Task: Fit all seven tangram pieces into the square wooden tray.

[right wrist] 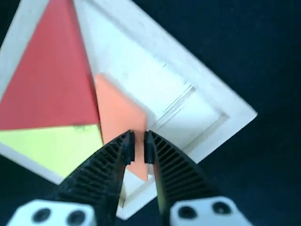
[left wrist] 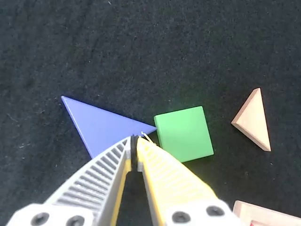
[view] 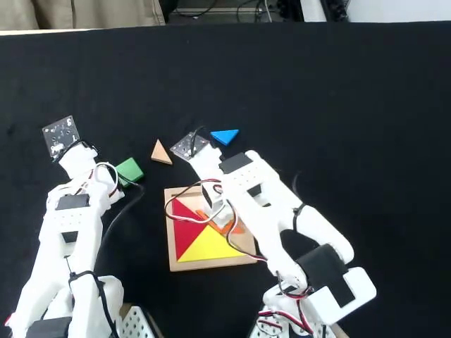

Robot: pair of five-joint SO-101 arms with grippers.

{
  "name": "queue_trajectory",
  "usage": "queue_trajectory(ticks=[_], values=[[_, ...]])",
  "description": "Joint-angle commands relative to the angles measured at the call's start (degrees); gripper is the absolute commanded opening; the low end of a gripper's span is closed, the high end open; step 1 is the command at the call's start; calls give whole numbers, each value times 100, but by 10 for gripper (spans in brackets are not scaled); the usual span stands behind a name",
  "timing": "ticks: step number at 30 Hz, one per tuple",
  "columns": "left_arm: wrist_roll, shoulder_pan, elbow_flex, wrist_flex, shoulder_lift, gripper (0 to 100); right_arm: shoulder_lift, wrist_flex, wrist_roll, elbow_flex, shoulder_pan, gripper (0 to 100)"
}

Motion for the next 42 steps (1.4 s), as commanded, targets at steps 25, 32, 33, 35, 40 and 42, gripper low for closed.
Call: queue_trajectory(ticks=[25,32,33,35,40,42], values=[[0,75,-40,-53,-114,33,-558,1284,668,198,193,41],[0,84,-40,-70,-114,33,-2826,1319,677,356,536,14],[0,84,-40,-79,-114,33,-3029,1152,677,462,536,16],[0,84,-40,-70,-114,33,-3196,774,677,699,527,17],[0,84,-40,-53,-114,33,-2633,255,633,813,536,15],[0,84,-40,-53,-114,33,-2290,88,624,725,457,15]])
